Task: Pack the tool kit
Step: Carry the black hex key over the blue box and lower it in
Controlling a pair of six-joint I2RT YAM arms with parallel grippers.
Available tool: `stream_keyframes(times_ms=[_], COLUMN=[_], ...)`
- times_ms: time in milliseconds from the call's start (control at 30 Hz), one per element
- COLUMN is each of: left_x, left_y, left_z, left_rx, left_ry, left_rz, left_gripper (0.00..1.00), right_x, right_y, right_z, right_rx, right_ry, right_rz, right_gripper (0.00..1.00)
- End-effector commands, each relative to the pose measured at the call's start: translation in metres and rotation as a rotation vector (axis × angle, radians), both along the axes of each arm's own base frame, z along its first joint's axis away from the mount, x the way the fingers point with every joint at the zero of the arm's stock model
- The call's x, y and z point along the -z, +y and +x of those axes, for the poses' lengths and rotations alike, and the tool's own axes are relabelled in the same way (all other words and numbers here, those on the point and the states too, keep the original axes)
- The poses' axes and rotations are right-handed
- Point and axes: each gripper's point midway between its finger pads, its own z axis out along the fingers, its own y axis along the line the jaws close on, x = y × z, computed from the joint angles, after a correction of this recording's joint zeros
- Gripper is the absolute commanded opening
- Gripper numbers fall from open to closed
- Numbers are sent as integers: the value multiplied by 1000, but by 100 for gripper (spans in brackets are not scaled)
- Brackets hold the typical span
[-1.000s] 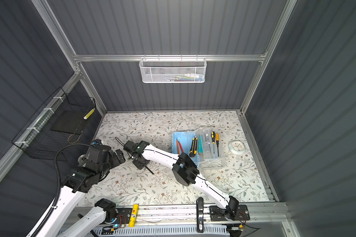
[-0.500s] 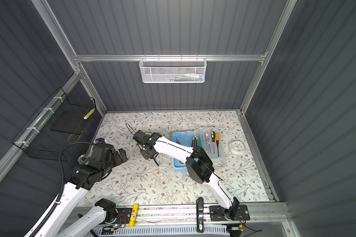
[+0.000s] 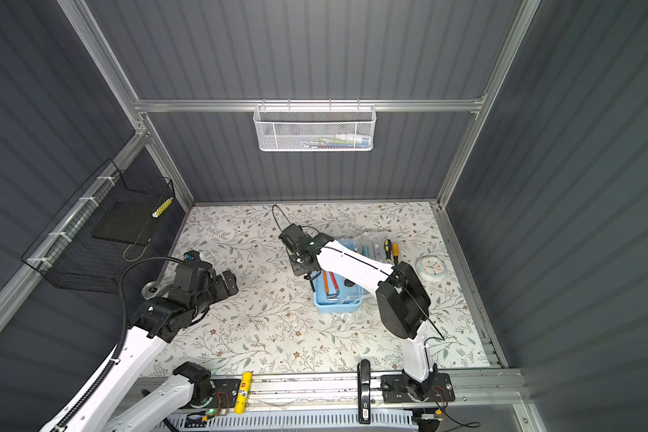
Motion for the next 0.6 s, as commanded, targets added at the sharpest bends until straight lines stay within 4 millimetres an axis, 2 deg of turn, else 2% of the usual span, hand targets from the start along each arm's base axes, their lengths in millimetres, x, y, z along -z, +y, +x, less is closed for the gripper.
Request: stream_keyframes(times_ms=[0,167,567], left_x=[3,7,1], left_y=[-3,-5,-2], left_z=[2,3,3], left_rx=[22,34,46], left_ry=[-1,4,-9], left_rz=[0,1,33], left_gripper=[99,99,100], right_x=[-18,-7,32], right_y=[-14,-45,-87], right_z=[7,8,8], right_rx=[93,175,260], right_ry=[-60,-42,38], right_rz=[74,45,-53], right_gripper=[0,0,0])
